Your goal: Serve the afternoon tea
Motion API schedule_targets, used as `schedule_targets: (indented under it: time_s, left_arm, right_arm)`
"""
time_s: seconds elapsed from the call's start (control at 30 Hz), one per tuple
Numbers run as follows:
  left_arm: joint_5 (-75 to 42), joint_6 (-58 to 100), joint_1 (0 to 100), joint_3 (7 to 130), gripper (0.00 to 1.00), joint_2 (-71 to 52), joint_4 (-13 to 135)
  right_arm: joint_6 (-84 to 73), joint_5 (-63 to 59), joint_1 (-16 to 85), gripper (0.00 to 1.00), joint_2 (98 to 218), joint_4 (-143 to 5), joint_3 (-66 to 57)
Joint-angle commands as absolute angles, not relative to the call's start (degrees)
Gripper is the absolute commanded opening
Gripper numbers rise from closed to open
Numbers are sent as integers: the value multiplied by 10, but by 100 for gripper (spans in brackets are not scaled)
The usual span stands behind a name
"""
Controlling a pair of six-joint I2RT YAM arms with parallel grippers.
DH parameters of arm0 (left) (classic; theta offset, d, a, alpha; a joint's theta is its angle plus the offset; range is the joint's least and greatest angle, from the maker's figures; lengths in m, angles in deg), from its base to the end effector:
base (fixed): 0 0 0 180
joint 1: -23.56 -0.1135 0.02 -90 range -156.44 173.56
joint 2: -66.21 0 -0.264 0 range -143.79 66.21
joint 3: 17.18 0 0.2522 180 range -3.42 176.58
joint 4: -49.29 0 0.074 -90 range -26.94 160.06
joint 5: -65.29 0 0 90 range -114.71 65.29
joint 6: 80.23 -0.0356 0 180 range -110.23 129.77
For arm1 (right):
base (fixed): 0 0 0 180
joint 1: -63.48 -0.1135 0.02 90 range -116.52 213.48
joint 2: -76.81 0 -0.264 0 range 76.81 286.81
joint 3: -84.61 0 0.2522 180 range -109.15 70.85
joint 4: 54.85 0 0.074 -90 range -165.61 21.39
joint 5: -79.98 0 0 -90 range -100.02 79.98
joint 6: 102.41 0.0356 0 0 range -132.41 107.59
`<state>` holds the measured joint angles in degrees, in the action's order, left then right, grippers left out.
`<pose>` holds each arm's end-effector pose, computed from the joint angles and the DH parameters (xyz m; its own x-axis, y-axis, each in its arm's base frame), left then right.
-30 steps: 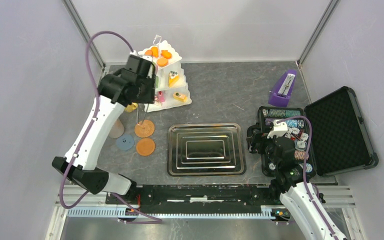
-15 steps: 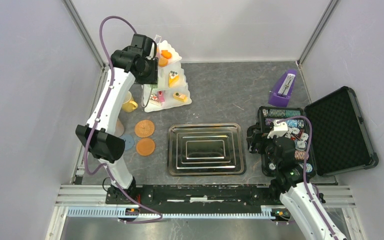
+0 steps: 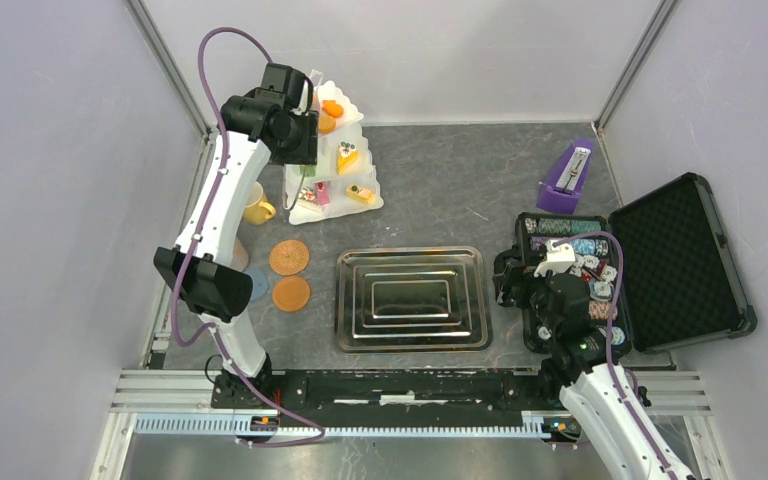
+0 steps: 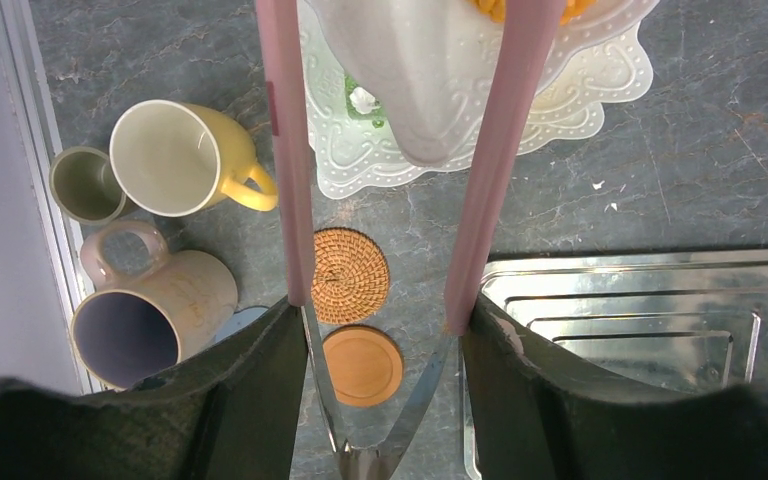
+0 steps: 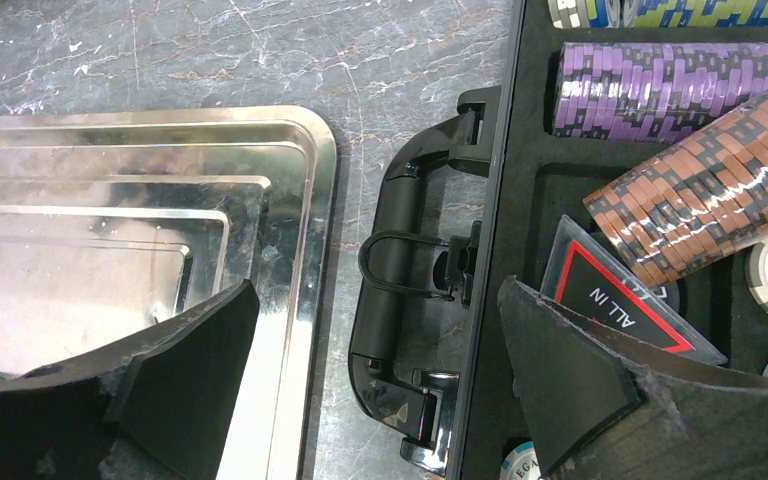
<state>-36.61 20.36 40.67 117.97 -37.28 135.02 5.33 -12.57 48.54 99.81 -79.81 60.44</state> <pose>0.3463 -0.0989 0.4145 -0.7924 0.0558 -0.6075 0.0271 0.9980 0.0563 0.1254 0.0318 0.1776 -0.4377 0.1983 -0.8770 -0.0891 0.9610 0.2617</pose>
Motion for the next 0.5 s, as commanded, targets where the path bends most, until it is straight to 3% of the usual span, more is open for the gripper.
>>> schedule_targets:
  time_s: [0.0,0.47]
  left_arm:
    - [-378,184,403,1207,62,-362,1346]
    - [-355,188,406,1189,59,-286,1331]
  right_arm:
    - [51,-126,486,98,1001,-778,602]
    - [53,-124,486,98,1001,-776,603]
